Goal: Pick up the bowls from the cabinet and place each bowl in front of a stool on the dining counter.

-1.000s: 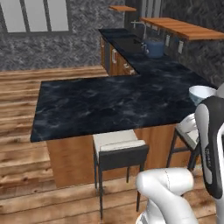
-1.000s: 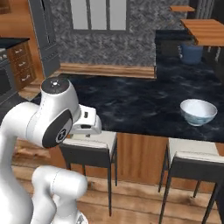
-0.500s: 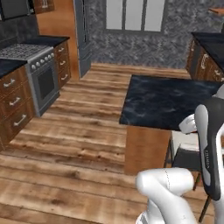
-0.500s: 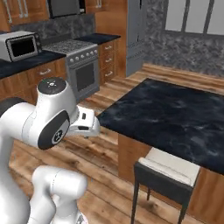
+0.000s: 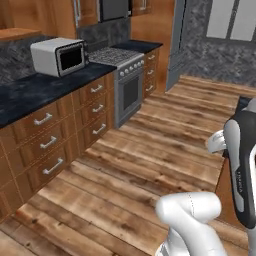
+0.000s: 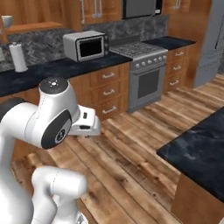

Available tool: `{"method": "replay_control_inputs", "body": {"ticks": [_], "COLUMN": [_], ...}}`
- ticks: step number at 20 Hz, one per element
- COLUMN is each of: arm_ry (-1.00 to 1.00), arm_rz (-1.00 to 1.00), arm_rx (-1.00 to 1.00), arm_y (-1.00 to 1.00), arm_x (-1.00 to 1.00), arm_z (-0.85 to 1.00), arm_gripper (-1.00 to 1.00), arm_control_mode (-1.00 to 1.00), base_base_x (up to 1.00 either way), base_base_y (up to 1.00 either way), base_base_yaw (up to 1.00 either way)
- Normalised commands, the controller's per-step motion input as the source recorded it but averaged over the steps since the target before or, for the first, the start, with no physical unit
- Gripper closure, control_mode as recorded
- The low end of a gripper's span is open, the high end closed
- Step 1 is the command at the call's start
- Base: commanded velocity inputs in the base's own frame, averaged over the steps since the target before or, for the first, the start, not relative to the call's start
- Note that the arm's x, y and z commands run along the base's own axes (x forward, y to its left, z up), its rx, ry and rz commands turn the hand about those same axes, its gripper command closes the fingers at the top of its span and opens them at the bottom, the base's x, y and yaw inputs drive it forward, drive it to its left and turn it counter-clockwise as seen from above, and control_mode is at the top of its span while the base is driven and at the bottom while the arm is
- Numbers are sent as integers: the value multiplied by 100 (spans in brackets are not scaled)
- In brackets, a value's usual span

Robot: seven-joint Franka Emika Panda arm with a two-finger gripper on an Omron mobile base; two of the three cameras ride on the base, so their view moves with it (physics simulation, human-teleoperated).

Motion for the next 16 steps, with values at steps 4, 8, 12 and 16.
{"method": "replay_control_inputs", "body": {"ticks": [4, 8, 12, 16], "arm_ry": [0, 0, 0, 0], "arm_rz": [0, 0, 0, 0], "arm_rx": [0, 0, 0, 0], "arm_y": [0, 0, 0, 0], "arm_x": [0, 0, 0, 0], "arm_z": [0, 0, 0, 0], "arm_gripper": [-100, -100, -100, -100], "arm_control_mode": [100, 100, 100, 100], "base_base_x": [100, 100, 100, 100], "base_base_y": [41, 34, 23, 0], "base_base_yaw": [31, 22, 22, 30]}}
